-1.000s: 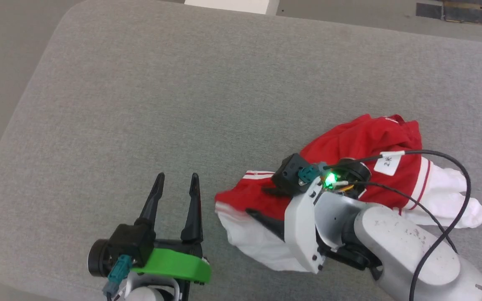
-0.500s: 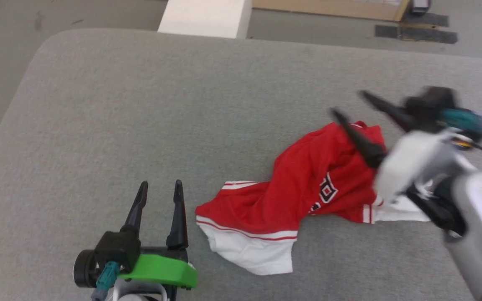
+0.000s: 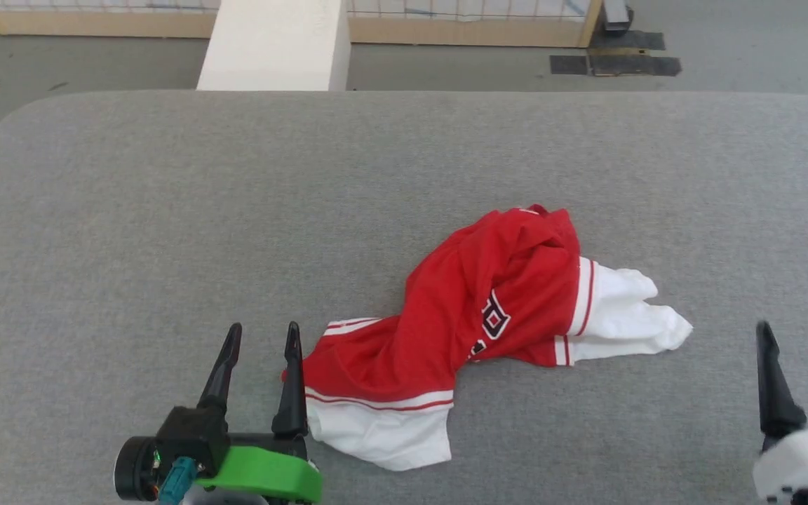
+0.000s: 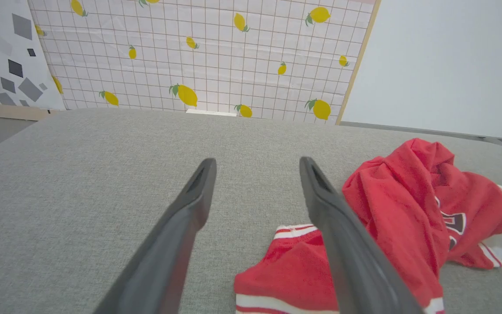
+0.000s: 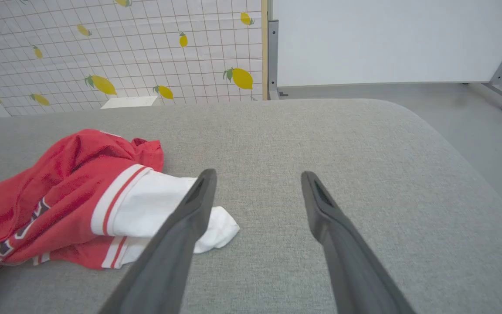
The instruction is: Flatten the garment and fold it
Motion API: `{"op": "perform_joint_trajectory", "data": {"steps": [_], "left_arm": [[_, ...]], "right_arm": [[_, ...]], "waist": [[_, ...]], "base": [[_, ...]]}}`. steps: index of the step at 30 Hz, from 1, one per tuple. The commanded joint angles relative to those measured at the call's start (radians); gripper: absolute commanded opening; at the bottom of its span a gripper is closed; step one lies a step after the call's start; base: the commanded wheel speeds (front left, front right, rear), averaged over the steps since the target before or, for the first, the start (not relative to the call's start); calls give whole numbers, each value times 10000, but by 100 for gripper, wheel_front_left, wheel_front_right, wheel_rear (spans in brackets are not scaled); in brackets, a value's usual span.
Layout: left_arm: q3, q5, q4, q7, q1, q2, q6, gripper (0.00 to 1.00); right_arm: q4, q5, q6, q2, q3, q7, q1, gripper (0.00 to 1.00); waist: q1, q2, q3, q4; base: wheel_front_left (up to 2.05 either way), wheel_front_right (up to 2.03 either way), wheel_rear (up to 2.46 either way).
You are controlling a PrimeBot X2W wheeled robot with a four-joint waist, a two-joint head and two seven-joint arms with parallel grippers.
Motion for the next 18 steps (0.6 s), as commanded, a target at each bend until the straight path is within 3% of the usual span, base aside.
{"op": "perform_joint_trajectory", "data": {"steps": [1,6,10,18], "left_arm": [[25,56,25,-38,122,-38,-41,100],[-166,249,118,-37,-324,80,-253,100],[-569,607,282,350,-1548,422,-734,100],[-2048,588,1433,2785,-4894,462,-1721,100]], "right_arm": [[-43,97,-15,71,-51,-147,164,100],[87,614,-15,109,-88,-336,234,100],[-4,623,-15,111,-88,-360,-52,100],[-145,629,-15,113,-70,-176,-313,100]], "waist": [[0,0,-9,-163],[0,0,118,-313],[0,0,334,-282],[0,0,928,-113]], "base": [[0,0,0],[0,0,0],[0,0,0],[0,0,0]]}}
